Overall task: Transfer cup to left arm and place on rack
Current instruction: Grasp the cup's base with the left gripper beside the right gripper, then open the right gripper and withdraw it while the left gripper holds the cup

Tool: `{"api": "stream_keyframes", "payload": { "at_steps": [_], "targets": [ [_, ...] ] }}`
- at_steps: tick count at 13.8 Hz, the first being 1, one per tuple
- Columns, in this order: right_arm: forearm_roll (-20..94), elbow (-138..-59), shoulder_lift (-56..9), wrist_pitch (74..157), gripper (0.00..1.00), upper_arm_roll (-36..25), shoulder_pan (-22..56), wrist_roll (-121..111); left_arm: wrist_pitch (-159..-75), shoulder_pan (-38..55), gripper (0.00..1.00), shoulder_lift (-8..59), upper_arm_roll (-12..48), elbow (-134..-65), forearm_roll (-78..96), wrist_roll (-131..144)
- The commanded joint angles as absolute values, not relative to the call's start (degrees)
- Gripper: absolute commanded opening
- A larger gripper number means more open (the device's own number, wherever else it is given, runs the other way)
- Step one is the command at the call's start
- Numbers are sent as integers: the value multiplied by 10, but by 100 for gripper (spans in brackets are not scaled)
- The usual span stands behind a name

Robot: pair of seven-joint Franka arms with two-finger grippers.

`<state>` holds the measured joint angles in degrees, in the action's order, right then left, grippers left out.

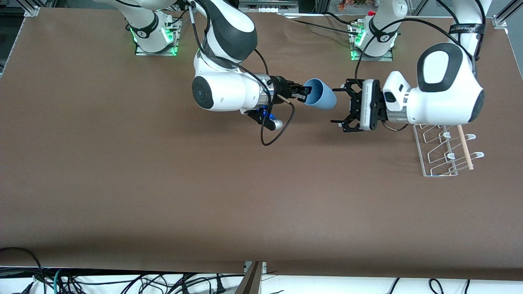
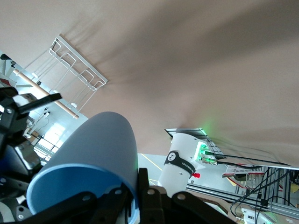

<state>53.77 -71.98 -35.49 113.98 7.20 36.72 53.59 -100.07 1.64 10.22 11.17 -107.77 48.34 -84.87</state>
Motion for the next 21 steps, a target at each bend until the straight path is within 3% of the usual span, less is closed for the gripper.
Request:
{"api": "stream_keyframes", "payload": {
  "at_steps": [1,5,6,7,8,9,12,13,14,15,16,17,21],
  "targets": [
    [548,-696,-367,1136,0,71,371,545,-1023,13,100,91,139,-1106,515,-911],
    [548,-696,-367,1136,0,70,370,545,-1027,14,93,89,153,-1111,526,-923],
    [548,-696,-367,1136,0,70,370,545,-1027,14,72,89,154,-1111,526,-929],
    [548,-696,-367,1136,0,69,370,545,-1027,14,36,89,154,-1110,526,-943],
    [548,-696,-367,1136,0,69,369,545,-1027,11,19,89,154,-1110,526,-947],
    [548,-696,-367,1136,0,69,367,545,-1025,9,7,89,154,-1110,526,-948],
    [549,-697,-367,1133,0,69,363,541,-1025,8,4,89,154,-1107,525,-948],
    [550,-697,-366,1129,7,69,354,541,-1024,8,4,89,153,-1105,522,-948],
    [549,-697,-365,1126,52,68,344,541,-1024,8,4,89,153,-1103,519,-947],
    [546,-697,-360,1117,77,68,335,539,-1023,7,4,89,152,-1102,519,-947],
    [539,-696,-358,1088,94,66,320,529,-1022,7,4,89,151,-1102,518,-947],
    [536,-696,-353,1058,98,68,301,520,-1020,7,4,88,151,-1101,518,-947],
    [473,-696,-319,961,99,65,244,516,-1020,7,3,84,149,-1096,507,-939]
  ]
}}
